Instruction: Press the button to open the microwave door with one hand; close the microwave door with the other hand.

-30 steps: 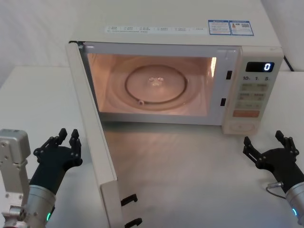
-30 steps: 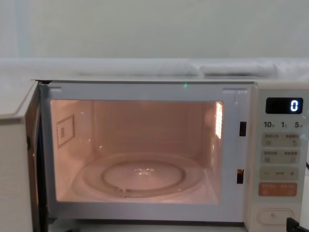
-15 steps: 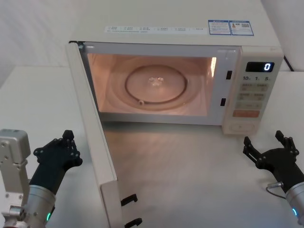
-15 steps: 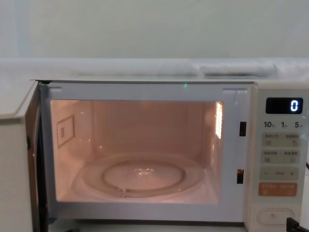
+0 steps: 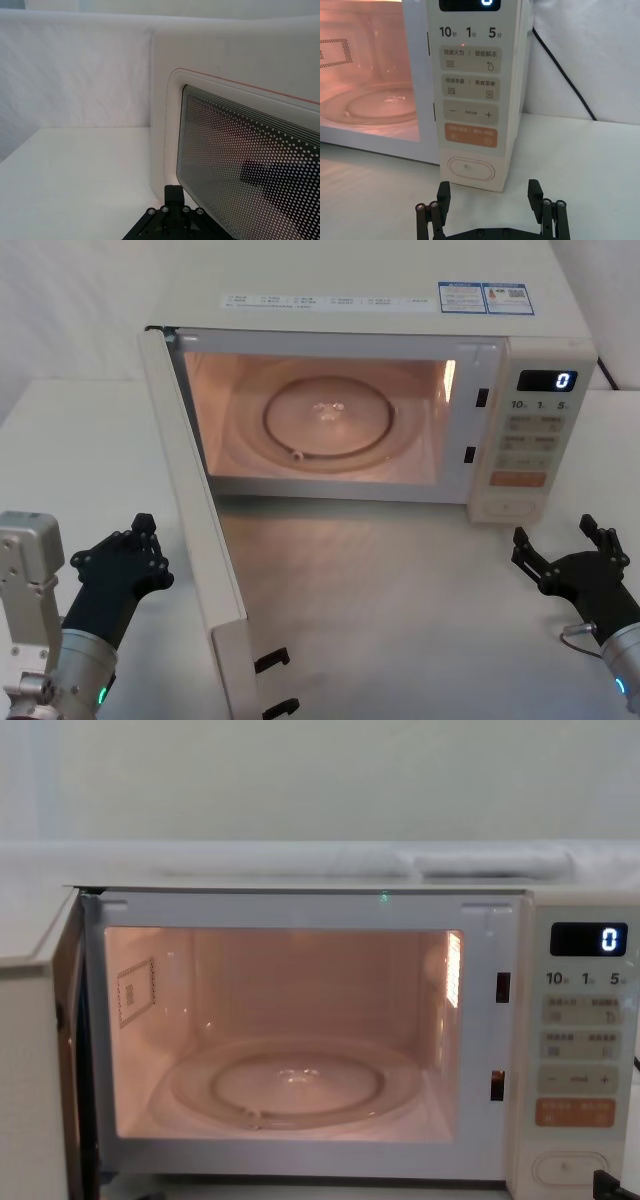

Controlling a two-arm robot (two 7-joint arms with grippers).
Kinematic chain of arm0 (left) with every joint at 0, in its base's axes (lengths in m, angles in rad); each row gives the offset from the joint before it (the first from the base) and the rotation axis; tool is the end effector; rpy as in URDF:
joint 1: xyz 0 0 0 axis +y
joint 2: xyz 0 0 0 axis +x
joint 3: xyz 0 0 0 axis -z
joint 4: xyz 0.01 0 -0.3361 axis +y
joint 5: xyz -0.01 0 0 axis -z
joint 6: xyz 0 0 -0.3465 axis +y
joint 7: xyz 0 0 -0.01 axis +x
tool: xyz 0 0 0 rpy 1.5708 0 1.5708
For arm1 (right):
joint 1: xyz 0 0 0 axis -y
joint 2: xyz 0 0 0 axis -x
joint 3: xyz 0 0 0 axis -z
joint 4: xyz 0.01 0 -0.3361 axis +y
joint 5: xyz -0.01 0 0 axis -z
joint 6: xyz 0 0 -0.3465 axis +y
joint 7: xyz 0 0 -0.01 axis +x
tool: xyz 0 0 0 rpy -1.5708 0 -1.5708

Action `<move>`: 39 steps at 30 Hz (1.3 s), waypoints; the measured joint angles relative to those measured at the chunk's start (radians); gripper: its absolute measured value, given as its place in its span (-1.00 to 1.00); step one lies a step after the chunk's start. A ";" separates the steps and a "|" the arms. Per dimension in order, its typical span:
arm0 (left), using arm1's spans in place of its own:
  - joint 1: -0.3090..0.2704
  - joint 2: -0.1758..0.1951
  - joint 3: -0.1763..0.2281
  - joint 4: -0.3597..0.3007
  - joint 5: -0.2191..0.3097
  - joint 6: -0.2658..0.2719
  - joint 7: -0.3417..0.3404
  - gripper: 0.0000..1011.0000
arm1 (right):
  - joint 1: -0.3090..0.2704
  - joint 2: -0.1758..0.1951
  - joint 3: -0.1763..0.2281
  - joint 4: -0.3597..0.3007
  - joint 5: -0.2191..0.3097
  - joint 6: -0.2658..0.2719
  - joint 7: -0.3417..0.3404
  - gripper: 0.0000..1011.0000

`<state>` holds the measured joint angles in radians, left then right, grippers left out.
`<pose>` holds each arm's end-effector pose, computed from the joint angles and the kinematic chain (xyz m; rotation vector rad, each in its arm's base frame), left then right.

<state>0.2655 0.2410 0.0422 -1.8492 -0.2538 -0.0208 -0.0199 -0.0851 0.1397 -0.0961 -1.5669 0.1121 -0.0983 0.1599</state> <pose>0.2787 0.0446 -0.3286 -0.0380 0.0140 1.4459 0.3338 -0.0135 -0.3778 -0.0174 -0.0110 -1.3139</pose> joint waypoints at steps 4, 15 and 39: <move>0.000 -0.007 -0.009 -0.007 0.001 0.000 -0.005 -1.00 | 0.000 0.000 0.000 0.000 0.000 0.000 0.000 0.98; 0.026 -0.023 -0.070 -0.057 -0.021 0.004 -0.049 -1.00 | 0.000 0.000 0.000 0.000 0.000 0.000 0.000 0.98; 0.130 0.126 -0.235 -0.183 -0.206 0.005 -0.282 -1.00 | 0.000 0.000 0.000 0.000 0.000 0.000 0.000 0.98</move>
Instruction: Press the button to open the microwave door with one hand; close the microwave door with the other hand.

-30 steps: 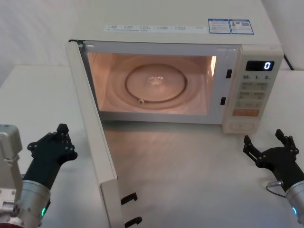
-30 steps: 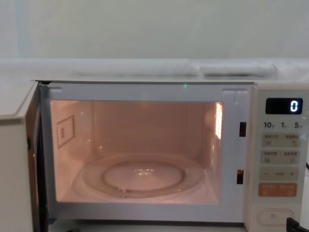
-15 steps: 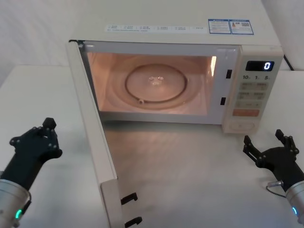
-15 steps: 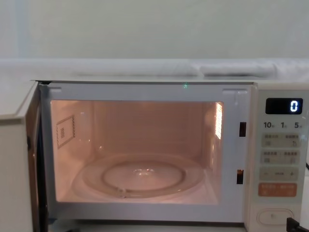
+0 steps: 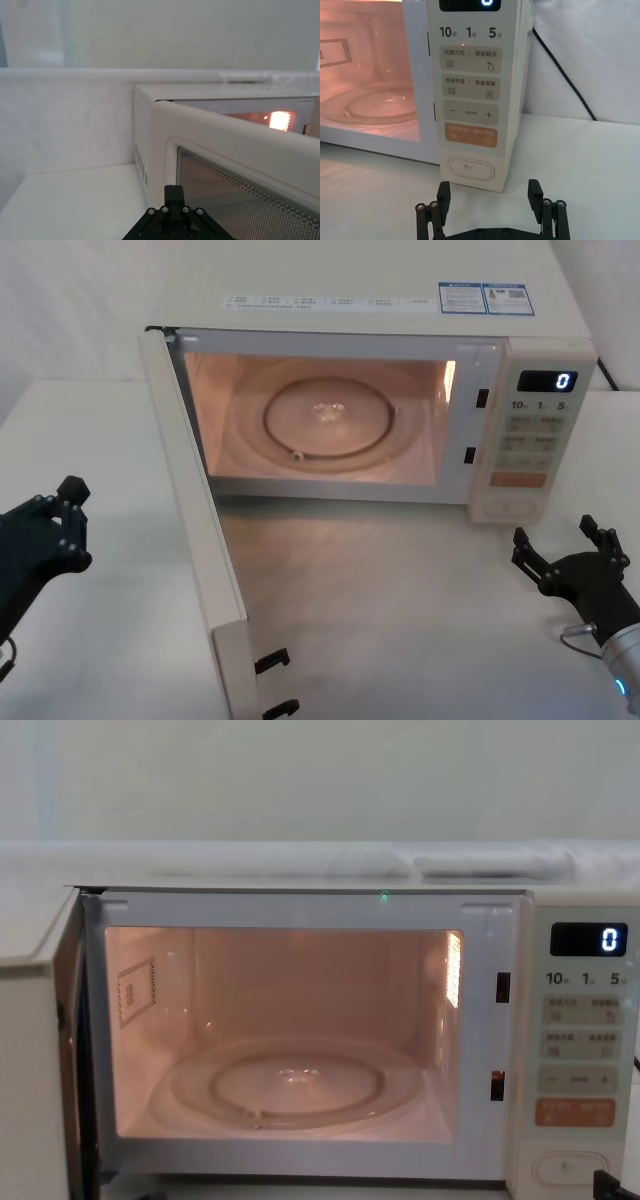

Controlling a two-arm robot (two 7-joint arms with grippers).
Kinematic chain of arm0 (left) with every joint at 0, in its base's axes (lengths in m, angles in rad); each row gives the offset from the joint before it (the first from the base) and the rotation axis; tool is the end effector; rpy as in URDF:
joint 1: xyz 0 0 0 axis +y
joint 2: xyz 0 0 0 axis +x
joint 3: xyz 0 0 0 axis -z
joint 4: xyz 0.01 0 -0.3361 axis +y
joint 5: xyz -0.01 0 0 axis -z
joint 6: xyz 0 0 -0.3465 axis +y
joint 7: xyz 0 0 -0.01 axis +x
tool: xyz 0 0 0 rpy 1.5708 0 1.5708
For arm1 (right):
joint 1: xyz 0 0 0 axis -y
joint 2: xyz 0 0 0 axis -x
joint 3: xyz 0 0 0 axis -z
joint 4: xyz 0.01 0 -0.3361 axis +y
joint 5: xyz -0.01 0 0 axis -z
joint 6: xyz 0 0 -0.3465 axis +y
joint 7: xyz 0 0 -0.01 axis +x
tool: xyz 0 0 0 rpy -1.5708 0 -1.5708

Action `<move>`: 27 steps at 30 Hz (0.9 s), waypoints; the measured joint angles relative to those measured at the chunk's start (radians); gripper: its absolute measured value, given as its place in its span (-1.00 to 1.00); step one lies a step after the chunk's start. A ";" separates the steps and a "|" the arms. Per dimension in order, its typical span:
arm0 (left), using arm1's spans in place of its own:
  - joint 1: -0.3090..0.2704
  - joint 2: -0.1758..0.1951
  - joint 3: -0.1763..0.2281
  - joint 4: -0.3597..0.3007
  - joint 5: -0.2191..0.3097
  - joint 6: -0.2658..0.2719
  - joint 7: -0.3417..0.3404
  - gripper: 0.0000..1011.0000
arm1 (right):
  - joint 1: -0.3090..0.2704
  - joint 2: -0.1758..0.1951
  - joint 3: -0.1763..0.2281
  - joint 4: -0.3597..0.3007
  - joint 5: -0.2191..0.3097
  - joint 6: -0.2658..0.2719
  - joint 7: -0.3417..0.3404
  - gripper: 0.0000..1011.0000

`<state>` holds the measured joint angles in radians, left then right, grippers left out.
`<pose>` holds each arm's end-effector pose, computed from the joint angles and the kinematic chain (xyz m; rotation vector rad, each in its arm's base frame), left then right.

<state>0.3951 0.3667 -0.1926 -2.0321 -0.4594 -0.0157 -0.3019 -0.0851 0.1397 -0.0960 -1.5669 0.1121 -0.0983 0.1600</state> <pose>0.2441 0.1265 -0.2653 -0.1154 -0.0716 1.2655 0.3338 -0.0136 -0.3778 -0.0174 -0.0110 -1.3139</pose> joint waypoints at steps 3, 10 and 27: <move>0.001 0.014 -0.009 -0.001 -0.029 -0.001 -0.020 -1.00 | 0.000 0.000 0.000 0.000 0.000 0.000 0.000 0.98; -0.016 0.070 -0.006 -0.009 -0.085 0.006 -0.078 -1.00 | 0.000 0.000 0.000 0.000 0.000 0.000 0.000 0.98; -0.122 0.130 0.125 0.006 -0.107 0.026 -0.110 -1.00 | 0.000 0.000 0.000 0.000 0.000 0.000 0.000 0.98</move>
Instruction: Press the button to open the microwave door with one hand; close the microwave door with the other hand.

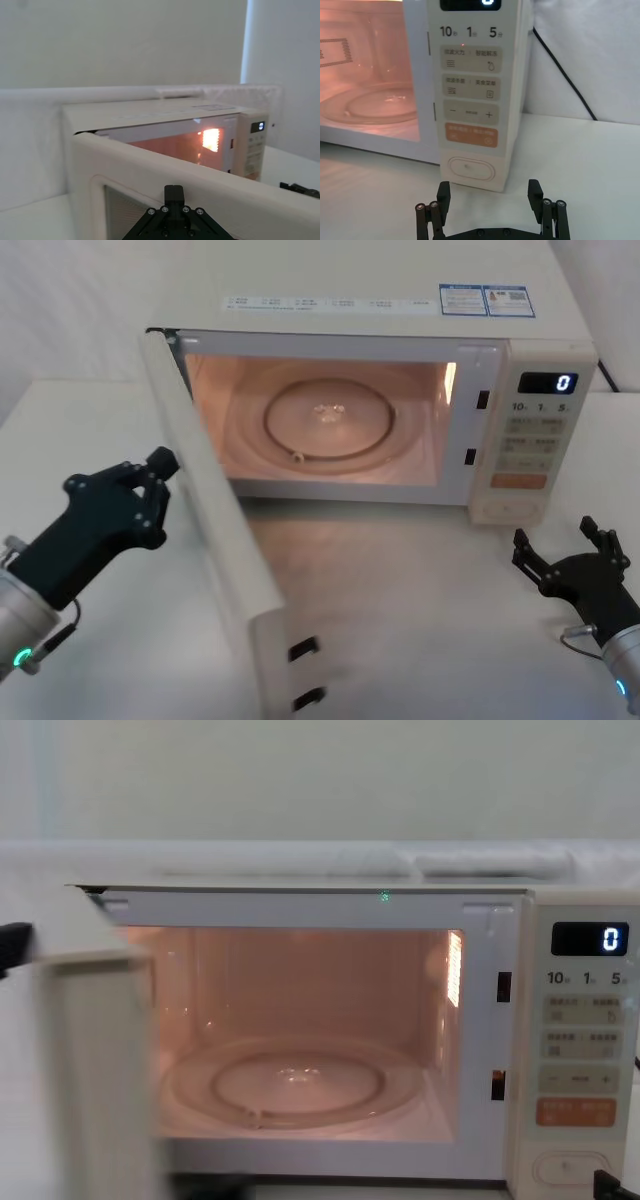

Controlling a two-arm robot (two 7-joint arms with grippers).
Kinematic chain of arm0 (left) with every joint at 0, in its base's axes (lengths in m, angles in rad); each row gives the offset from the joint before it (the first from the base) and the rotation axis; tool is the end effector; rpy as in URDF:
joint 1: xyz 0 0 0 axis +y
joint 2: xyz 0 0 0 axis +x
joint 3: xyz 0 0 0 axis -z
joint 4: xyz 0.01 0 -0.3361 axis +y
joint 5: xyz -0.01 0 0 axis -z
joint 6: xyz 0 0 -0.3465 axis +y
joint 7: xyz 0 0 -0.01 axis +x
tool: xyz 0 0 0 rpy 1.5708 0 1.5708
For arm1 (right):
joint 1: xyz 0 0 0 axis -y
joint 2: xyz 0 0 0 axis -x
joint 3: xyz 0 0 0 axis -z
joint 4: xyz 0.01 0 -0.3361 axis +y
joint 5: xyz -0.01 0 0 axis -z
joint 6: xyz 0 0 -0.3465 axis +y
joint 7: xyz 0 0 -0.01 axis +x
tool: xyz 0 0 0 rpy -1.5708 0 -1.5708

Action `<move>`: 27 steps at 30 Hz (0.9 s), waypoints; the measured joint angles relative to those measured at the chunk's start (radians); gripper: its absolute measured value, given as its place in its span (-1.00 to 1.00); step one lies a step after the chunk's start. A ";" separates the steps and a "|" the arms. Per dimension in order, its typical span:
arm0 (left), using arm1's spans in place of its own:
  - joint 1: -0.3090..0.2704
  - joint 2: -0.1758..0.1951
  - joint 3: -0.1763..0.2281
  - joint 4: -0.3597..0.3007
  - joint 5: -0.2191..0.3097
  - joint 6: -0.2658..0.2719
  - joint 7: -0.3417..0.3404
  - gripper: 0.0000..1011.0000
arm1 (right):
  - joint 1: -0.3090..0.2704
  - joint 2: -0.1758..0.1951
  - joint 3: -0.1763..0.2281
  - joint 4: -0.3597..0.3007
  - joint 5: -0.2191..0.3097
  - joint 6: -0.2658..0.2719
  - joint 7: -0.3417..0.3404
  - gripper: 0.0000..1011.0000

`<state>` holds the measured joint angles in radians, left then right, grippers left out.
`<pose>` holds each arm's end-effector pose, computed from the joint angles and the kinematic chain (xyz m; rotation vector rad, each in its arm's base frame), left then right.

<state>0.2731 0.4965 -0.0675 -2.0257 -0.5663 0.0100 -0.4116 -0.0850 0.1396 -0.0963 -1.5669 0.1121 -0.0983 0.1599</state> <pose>0.2797 0.1096 -0.2393 -0.1471 -0.0821 0.9929 0.3339 -0.0134 -0.3777 -0.0173 -0.0110 -1.3137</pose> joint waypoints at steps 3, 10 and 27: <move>-0.019 0.002 0.028 0.005 0.000 0.002 0.003 -1.00 | 0.000 0.000 0.000 0.000 0.000 0.000 0.000 0.98; -0.059 0.000 0.090 0.017 0.003 0.006 0.020 -1.00 | 0.000 0.000 0.000 0.000 0.000 0.000 0.000 0.98; -0.210 -0.025 0.231 0.097 0.042 0.037 0.083 -1.00 | 0.000 0.000 0.000 0.000 0.000 0.000 0.000 0.98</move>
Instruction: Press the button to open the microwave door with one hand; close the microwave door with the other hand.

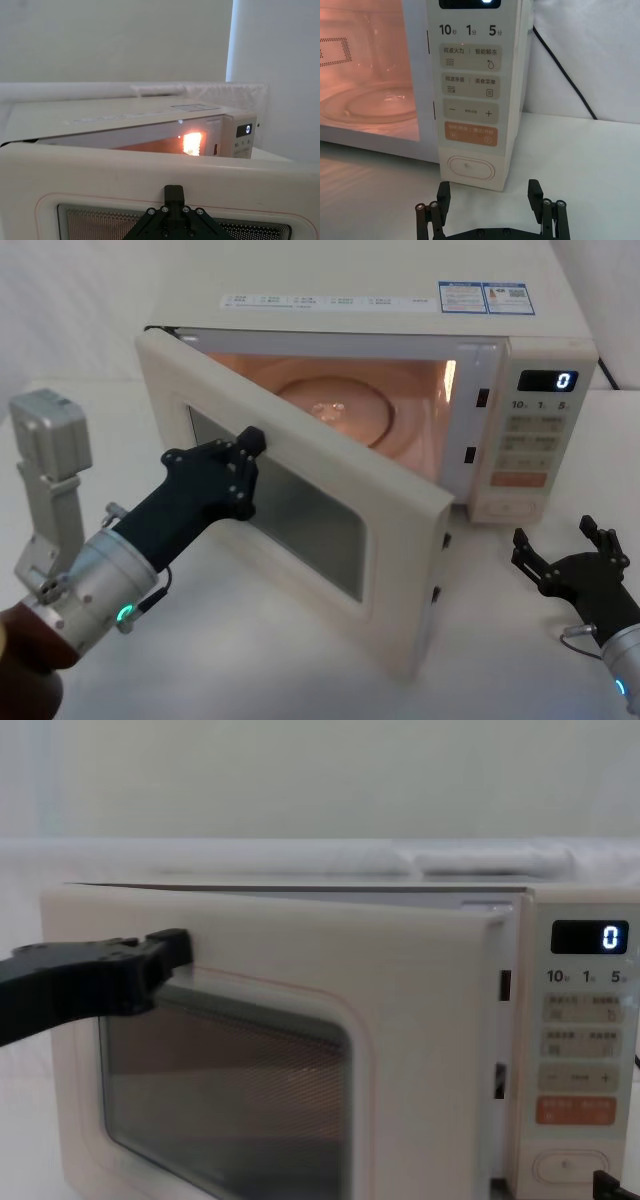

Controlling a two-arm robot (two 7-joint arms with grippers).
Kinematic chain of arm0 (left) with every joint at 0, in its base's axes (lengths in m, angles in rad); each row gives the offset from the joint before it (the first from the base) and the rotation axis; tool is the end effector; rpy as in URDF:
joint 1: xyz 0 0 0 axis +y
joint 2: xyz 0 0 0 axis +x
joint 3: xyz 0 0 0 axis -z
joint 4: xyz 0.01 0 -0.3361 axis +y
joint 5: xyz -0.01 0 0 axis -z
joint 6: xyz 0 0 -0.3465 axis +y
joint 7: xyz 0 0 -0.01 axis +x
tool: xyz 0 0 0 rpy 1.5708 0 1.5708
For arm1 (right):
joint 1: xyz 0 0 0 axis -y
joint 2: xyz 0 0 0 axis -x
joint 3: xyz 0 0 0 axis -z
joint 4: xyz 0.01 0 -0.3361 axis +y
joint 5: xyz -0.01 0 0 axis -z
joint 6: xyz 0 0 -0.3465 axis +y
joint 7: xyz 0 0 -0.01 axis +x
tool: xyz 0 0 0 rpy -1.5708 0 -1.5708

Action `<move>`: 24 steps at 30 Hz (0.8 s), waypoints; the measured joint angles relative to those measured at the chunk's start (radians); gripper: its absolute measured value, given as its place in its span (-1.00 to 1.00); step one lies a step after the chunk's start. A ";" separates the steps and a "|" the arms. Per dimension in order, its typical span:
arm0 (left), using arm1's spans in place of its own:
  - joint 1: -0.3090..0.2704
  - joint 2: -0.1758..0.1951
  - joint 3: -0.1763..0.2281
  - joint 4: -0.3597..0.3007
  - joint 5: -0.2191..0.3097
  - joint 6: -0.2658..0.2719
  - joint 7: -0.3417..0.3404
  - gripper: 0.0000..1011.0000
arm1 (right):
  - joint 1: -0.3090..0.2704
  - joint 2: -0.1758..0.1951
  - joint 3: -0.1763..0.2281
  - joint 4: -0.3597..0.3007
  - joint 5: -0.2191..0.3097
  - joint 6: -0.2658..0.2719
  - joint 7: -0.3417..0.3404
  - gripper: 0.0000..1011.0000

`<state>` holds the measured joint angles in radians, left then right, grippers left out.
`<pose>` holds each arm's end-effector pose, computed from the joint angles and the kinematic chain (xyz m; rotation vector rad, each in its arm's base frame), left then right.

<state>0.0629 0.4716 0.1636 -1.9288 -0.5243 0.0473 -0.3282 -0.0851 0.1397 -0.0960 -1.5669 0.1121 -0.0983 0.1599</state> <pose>0.3282 0.0497 -0.2438 -0.1468 -0.0567 0.9284 0.3338 -0.0136 -0.3778 -0.0174 -0.0110 -1.3140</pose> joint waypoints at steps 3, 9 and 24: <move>-0.035 -0.008 0.025 0.023 0.008 0.006 0.005 -1.00 | 0.000 0.000 0.000 0.000 0.000 0.000 0.000 0.98; -0.091 -0.026 0.057 0.061 0.019 0.017 0.012 -1.00 | 0.000 0.000 0.000 0.000 0.000 0.000 0.000 0.98; -0.213 -0.079 0.125 0.155 0.082 0.037 0.045 -1.00 | 0.000 0.000 0.000 0.000 0.000 0.000 0.000 0.98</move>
<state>-0.1498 0.3929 0.2886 -1.7739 -0.4421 0.0841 -0.2831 -0.0851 0.1397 -0.0961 -1.5669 0.1121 -0.0983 0.1599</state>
